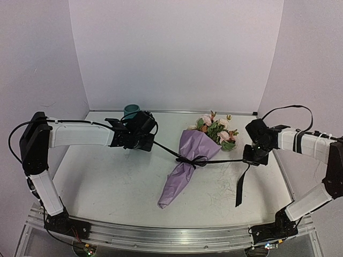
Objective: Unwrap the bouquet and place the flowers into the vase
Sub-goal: Untie the ribbon from the wrapping paper.
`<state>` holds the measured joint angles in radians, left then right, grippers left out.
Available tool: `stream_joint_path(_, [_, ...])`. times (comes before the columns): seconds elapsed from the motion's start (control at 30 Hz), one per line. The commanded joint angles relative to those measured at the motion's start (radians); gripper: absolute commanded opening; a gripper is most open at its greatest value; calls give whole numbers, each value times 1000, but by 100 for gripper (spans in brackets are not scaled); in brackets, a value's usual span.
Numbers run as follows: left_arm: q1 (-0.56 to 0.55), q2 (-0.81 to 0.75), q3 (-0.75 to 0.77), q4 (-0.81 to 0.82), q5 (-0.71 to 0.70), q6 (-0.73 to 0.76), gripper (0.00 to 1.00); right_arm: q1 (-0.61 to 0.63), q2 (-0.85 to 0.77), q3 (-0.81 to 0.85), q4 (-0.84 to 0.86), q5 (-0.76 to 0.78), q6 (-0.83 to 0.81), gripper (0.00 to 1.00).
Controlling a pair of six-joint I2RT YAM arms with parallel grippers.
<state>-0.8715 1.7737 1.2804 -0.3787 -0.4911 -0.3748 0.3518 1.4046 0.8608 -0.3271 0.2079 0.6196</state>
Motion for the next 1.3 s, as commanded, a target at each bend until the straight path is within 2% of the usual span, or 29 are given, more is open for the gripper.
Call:
stream_joint_path(0.0, [8, -35, 10, -8, -11, 12, 0, -91, -39, -19, -87, 42, -49, 0])
stream_joint_path(0.67, [-8, -8, 48, -7, 104, 60, 0, -518, -108, 61, -97, 22, -162, 0])
stream_joint_path(0.9, [-34, 15, 88, -5, 153, 85, 0, -563, -109, 117, -108, 41, -153, 0])
stream_joint_path(1.0, [-34, 13, 89, -6, 125, 71, 0, -577, -110, 125, -111, 34, -135, 0])
stream_joint_path(1.27, [-34, -93, 79, 4, -77, 4, 0, -580, -102, 133, -112, 57, -122, 0])
